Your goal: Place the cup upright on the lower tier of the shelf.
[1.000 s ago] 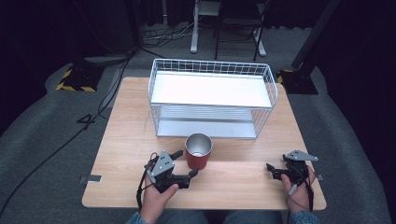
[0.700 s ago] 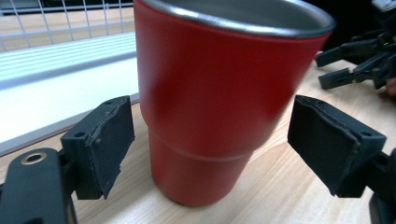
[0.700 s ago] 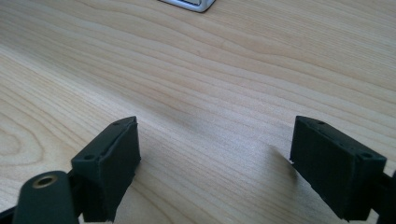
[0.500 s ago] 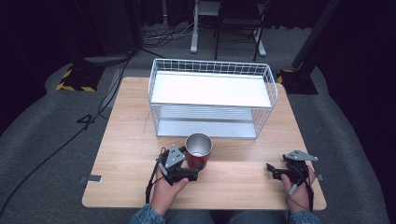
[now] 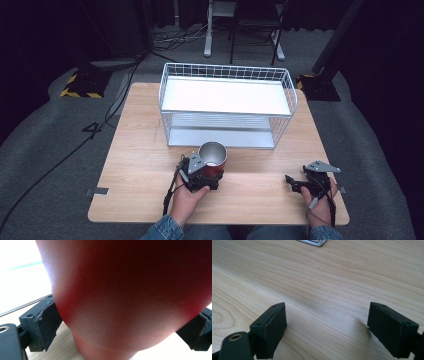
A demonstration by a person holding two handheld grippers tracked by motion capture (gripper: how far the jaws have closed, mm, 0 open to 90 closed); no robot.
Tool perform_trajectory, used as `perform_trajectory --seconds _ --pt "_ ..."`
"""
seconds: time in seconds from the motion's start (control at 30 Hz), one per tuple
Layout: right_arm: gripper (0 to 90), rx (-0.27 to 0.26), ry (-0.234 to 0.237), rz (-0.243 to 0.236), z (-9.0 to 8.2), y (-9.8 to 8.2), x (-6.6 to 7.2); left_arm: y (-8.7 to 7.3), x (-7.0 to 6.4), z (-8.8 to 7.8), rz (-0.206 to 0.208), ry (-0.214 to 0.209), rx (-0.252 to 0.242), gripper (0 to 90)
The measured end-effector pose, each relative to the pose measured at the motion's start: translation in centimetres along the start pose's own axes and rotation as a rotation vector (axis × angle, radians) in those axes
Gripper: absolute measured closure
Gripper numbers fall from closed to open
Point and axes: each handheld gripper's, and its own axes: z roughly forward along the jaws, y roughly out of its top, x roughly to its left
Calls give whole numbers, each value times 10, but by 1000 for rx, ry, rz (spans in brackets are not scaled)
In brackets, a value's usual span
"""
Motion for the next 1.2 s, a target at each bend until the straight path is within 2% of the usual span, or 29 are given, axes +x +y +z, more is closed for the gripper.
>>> perform_trajectory --seconds 0.07,0.17,0.27,0.3,0.47,0.9,1.2 --pt "161 0 0 0 0 0 0 -1 1 2 10 22 19 58" --pt "161 -1 -2 -2 0 0 0 -1 2 4 1 25 35 59" --pt "161 -2 -3 -4 0 0 0 -1 2 4 10 16 20 98" --pt "161 -2 -4 -3 0 0 0 -1 1 4 16 21 20 130" --pt "161 -2 -4 -4 0 0 0 0 -1 4 33 45 16 145" --pt "161 -3 -4 -5 0 0 0 0 -1 1 57 30 19 155" --pt "161 -6 -10 -13 0 0 1 6 -8 -4 60 15 1 158"
